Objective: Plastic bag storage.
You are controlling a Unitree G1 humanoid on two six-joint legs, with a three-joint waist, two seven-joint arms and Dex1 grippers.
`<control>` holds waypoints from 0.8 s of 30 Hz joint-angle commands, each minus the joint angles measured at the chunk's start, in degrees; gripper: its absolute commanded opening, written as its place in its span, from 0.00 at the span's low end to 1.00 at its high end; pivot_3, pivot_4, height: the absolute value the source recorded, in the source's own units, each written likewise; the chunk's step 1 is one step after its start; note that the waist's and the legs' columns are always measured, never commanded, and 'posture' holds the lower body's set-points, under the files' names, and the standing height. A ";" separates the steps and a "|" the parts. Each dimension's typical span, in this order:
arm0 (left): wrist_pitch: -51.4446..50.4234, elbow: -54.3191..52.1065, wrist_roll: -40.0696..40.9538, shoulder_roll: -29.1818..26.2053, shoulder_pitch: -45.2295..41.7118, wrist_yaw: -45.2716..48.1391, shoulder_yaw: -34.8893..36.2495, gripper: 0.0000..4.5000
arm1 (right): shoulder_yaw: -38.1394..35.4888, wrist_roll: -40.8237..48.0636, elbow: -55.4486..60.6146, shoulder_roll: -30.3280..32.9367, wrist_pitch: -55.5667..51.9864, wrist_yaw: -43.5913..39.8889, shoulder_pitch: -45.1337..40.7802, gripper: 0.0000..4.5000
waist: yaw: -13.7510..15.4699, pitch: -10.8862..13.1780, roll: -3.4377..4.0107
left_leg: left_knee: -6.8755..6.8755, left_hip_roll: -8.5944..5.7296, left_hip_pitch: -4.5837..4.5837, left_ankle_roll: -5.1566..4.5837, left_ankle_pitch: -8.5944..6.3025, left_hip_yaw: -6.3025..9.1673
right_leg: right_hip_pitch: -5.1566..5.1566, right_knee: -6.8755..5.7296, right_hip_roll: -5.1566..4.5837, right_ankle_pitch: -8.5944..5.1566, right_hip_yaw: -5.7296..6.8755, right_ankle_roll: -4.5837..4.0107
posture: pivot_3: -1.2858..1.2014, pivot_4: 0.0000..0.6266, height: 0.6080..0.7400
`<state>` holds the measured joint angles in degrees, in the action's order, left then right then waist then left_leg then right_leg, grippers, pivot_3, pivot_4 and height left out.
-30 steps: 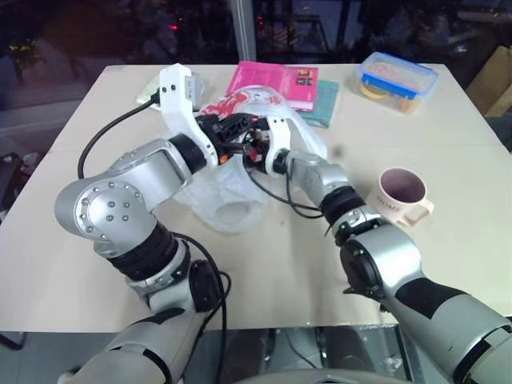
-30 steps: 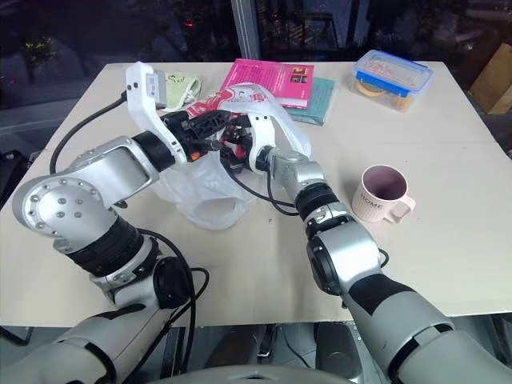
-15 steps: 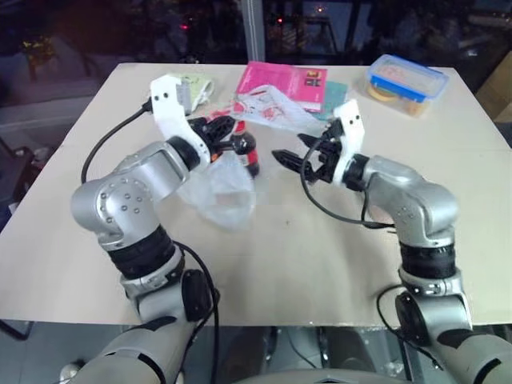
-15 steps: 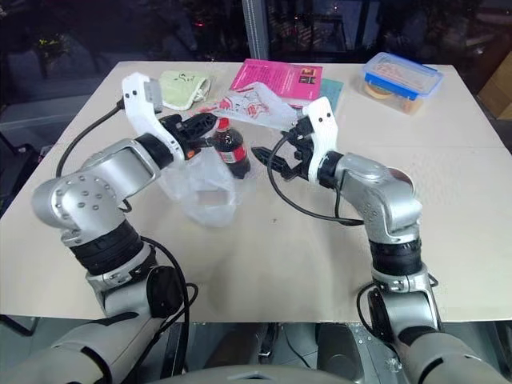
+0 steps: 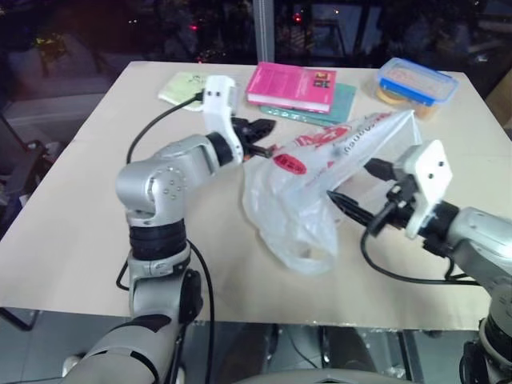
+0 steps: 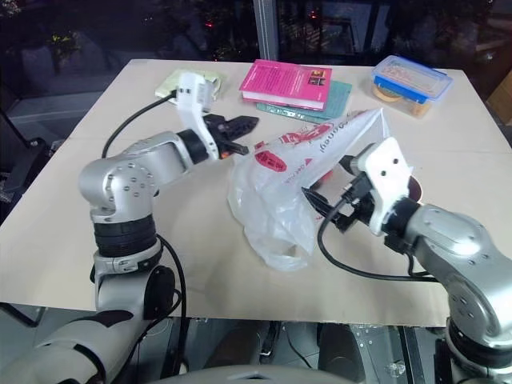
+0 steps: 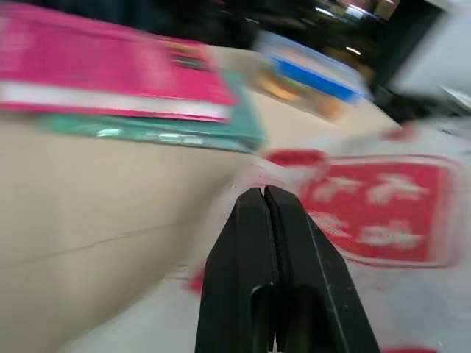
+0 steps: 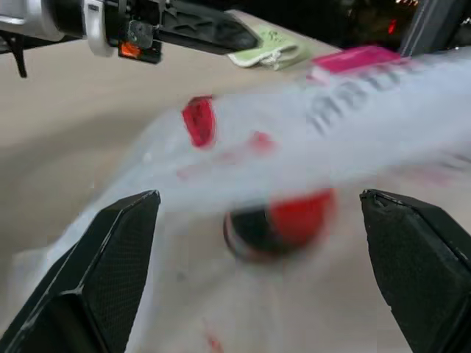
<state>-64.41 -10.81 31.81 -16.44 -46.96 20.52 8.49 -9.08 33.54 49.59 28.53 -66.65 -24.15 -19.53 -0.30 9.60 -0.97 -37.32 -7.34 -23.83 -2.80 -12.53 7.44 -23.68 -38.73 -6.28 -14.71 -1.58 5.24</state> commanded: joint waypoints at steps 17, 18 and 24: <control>10.91 -15.04 6.32 -19.78 6.77 28.07 -14.25 0.43 | -6.01 18.46 -7.84 -4.93 5.02 1.54 -3.67 1.00 | -0.06 0.03 0.06 | 0.16 0.04 -0.01 -0.01 0.00 0.09 | -0.04 0.20 0.05 0.00 0.01 -0.03 | 0.52 0.24 1.00; 12.26 -14.41 5.49 -20.39 6.25 29.89 -15.58 0.43 | -6.75 20.21 -8.68 -5.11 4.86 2.28 -4.56 1.00 | -0.10 0.04 0.07 | 0.17 0.04 0.00 -0.01 0.00 0.09 | -0.04 0.19 0.05 0.00 0.01 -0.03 | 0.52 0.24 1.00; 9.52 -8.34 5.72 -19.85 -0.93 34.02 -19.38 0.43 | -9.08 30.39 -16.14 -6.33 2.74 9.00 -13.37 1.00 | -0.43 0.05 0.08 | 0.18 0.05 -0.02 -0.02 0.00 0.08 | -0.03 0.19 0.06 0.00 0.00 -0.03 | 0.52 0.24 1.00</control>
<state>-53.14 -20.53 36.88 -36.57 -44.60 53.50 -10.26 -16.75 59.21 35.37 22.65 -63.54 -18.04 -29.50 -0.73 9.65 -0.89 -37.13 -7.29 -23.85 -2.82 -12.53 7.52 -23.71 -38.53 -6.22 -14.71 -1.58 5.20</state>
